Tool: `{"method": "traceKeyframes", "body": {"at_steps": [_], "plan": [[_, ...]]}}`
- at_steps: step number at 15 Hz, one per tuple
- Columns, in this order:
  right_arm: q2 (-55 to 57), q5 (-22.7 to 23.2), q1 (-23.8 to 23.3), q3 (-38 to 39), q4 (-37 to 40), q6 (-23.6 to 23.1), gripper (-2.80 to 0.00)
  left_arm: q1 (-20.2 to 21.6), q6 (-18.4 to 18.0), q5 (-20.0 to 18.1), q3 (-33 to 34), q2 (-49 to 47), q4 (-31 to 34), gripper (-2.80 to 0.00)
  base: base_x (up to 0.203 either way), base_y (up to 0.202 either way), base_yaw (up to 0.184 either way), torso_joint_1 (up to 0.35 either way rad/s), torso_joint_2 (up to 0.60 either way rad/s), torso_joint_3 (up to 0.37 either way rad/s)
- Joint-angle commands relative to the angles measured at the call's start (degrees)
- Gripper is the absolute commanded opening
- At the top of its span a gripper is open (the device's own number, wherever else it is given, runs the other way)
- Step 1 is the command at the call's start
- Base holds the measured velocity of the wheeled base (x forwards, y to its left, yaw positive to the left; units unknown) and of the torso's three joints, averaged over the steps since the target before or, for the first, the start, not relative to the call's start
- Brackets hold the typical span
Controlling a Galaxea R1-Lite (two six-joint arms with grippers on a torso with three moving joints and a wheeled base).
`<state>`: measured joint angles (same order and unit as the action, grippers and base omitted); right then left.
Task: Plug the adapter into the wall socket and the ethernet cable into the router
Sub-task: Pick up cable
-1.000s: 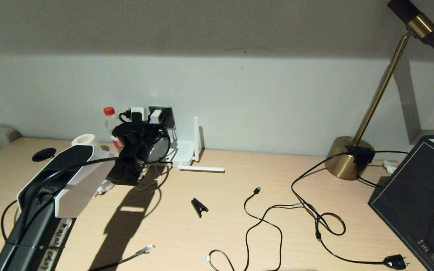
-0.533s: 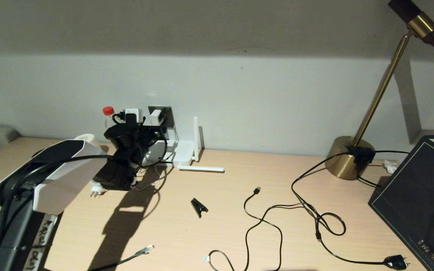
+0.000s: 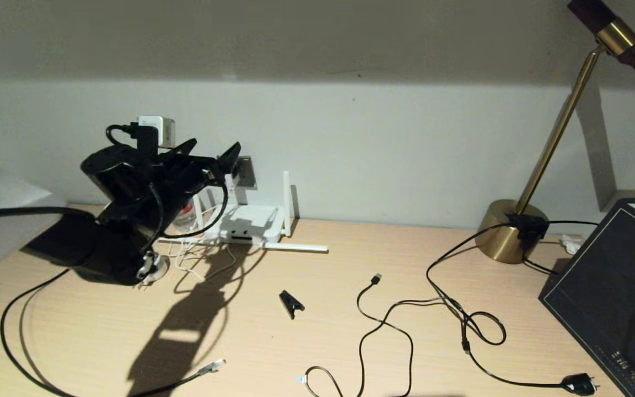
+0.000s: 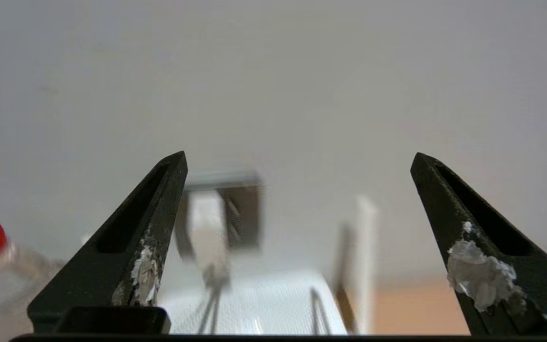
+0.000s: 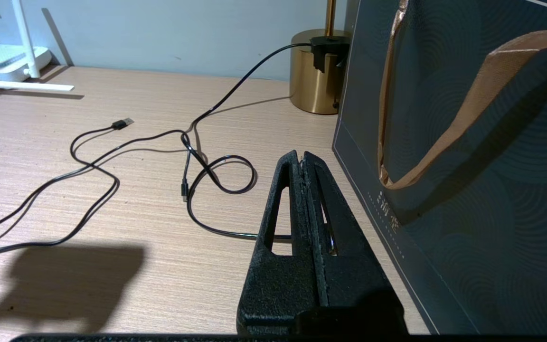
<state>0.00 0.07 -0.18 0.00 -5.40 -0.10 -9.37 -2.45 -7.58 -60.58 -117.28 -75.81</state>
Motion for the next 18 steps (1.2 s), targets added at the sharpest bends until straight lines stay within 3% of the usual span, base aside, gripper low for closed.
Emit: {"method": "traceKeyframes", "body": {"at_steps": [1,3,5,6,8,10,11,12,13,15,18], "plan": [[0.1,0.0,0.0,2.0,0.0,-0.1,-2.80,-0.4,-4.6,-7.1,14.8,16.7,2.9,0.00,0.000,0.000,0.000,0.000,0.00,0.000],[0.1,0.0,0.0,2.0,0.0,-0.1,-2.80,-0.5,-14.4,-15.0,24.4,28.5,15.1,0.00,0.000,0.000,0.000,0.000,0.00,0.000],[0.1,0.0,0.0,2.0,0.0,-0.1,-2.80,-0.6,-24.9,-18.9,28.7,36.8,38.7,0.00,0.000,0.000,0.000,0.000,0.00,0.000],[0.1,0.0,0.0,2.0,0.0,-0.1,-2.80,-1.2,-29.2,-20.0,29.9,39.9,50.6,0.00,0.000,0.000,0.000,0.000,0.00,0.000],[0.1,0.0,0.0,2.0,0.0,-0.1,-2.80,-3.1,-36.3,-20.5,30.4,42.9,68.2,0.00,0.000,0.000,0.000,0.000,0.00,0.000],[0.1,0.0,0.0,2.0,0.0,-0.1,-2.80,-4.1,-46.1,-17.8,27.8,41.7,83.4,0.00,0.000,0.000,0.000,0.000,0.00,0.000],[0.1,0.0,0.0,2.0,0.0,-0.1,-2.80,-4.0,-51.7,-14.7,26.7,40.0,87.5,0.00,0.000,0.000,0.000,0.000,0.00,0.000],[0.1,0.0,0.0,2.0,0.0,-0.1,-2.80,-3.7,-58.0,-9.4,26.3,38.0,88.8,0.00,0.000,0.000,0.000,0.000,0.00,0.000],[0.1,0.0,-0.1,2.0,0.0,0.0,-2.80,-3.5,-62.8,-6.6,26.0,36.3,89.4,0.00,0.000,0.000,0.000,0.000,0.00,0.000],[0.1,0.0,0.0,2.0,0.0,0.0,-2.80,-3.4,-67.0,-5.3,24.4,32.8,90.7,0.00,0.000,0.000,0.000,0.000,0.00,0.000],[0.1,0.0,0.0,2.0,0.0,-0.1,-2.80,-3.4,-69.4,-5.2,20.8,26.6,93.2,0.00,0.000,0.000,0.000,0.000,0.00,0.000]]}}
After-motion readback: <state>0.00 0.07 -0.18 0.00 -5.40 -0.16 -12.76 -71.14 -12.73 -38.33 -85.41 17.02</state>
